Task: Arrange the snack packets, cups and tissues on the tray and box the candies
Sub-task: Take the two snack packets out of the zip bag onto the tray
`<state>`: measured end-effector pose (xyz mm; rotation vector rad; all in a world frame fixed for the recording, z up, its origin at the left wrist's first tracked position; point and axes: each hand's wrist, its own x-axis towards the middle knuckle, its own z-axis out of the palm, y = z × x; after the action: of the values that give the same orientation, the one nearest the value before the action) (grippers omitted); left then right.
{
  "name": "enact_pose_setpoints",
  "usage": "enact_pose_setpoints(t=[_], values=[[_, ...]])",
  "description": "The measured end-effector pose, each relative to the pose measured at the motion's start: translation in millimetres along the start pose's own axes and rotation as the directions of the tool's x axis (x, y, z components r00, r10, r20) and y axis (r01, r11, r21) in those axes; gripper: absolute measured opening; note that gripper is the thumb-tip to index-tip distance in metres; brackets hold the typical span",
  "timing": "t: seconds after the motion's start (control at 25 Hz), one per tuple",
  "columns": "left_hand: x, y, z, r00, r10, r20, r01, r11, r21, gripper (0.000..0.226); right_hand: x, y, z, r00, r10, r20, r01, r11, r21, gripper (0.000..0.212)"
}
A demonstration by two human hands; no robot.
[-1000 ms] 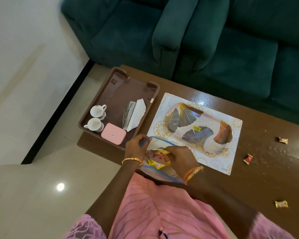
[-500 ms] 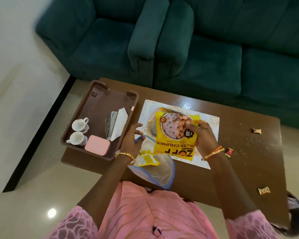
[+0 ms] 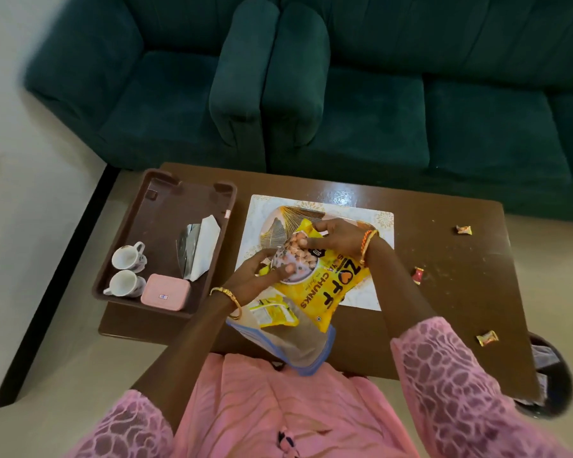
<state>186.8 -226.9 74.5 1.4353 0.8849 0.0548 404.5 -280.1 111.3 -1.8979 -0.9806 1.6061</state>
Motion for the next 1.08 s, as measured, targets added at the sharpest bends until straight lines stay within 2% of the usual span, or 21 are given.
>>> enact_pose_setpoints(t=[0.08,0.16,0.24,0.36,0.4,0.48,0.52,0.56,0.68,0.76,0.84,0.88,0.96,1.08], values=[[-1.5,-6.4,5.3,0.998,-0.011,0.058,0.012,1.0,-0.018,0.023,1.9,-4.4,0.3,1.0,-0.008,0.015,0.009,0.997,-0.077,0.022],[-3.8,-12.9,11.1,0.998,-0.011,0.065,0.014,0.999,-0.041,0.014,2.0,-3.2,-0.2,0.999,-0.022,-0.025,0.019,0.993,-0.113,0.023],[-6.8,-15.7,15.1,0.998,-0.039,0.042,0.042,0.997,-0.064,0.014,-3.5,3.9,-1.0,0.984,-0.016,-0.179,0.034,0.995,0.098,0.023],[-8.2,-21.4,17.0,0.993,-0.111,-0.045,0.106,0.988,-0.111,0.066,-24.0,27.1,-0.9,0.869,0.096,-0.486,0.163,0.871,0.464,0.038],[-8.4,-22.8,17.3,0.988,-0.133,-0.075,0.121,0.982,-0.145,0.064,-32.3,38.8,5.2,0.855,0.14,-0.498,0.194,0.805,0.56,0.044],[-8.2,-21.8,19.7,0.979,-0.17,-0.116,0.144,0.969,-0.199,0.033,-45.2,57.8,32.0,0.915,0.171,-0.366,0.126,0.741,0.66,0.063],[-7.0,-19.9,21.8,0.975,-0.177,-0.132,0.149,0.969,-0.199,0.022,-47.0,63.7,49.3,0.937,0.162,-0.309,0.084,0.755,0.65,0.065],[-4.5,-17.1,25.3,0.973,-0.175,-0.149,0.147,0.972,-0.181,0.016,-46.0,66.8,63.8,0.939,0.143,-0.313,0.093,0.771,0.63,0.058],[7.1,-7.1,35.6,0.972,-0.158,-0.174,0.135,0.982,-0.133,0.007,-35.8,67.5,76.9,0.875,0.134,-0.465,0.198,0.778,0.596,0.04],[15.7,-1.7,38.4,0.977,-0.157,-0.145,0.144,0.985,-0.096,0.017,-31.7,69.3,56.2,0.854,0.12,-0.506,0.239,0.773,0.588,0.036],[23.0,-1.9,36.7,0.976,-0.18,-0.121,0.183,0.983,0.011,0.035,-27.8,80.1,22.9,0.838,0.099,-0.536,0.253,0.8,0.544,0.038],[26.1,-1.8,35.4,0.974,-0.191,-0.121,0.199,0.978,0.065,0.04,-24.3,88.2,3.7,0.82,0.115,-0.561,0.237,0.823,0.517,0.039],[36.9,-1.8,34.6,0.967,-0.195,-0.165,0.214,0.971,0.104,0.036,-10.9,107.3,-36.8,0.771,0.185,-0.61,0.175,0.859,0.481,0.041],[59.0,-1.9,38.1,0.93,-0.204,-0.306,0.242,0.966,0.094,0.029,23.7,140.4,-83.3,0.731,0.334,-0.595,0.032,0.855,0.518,0.042]])
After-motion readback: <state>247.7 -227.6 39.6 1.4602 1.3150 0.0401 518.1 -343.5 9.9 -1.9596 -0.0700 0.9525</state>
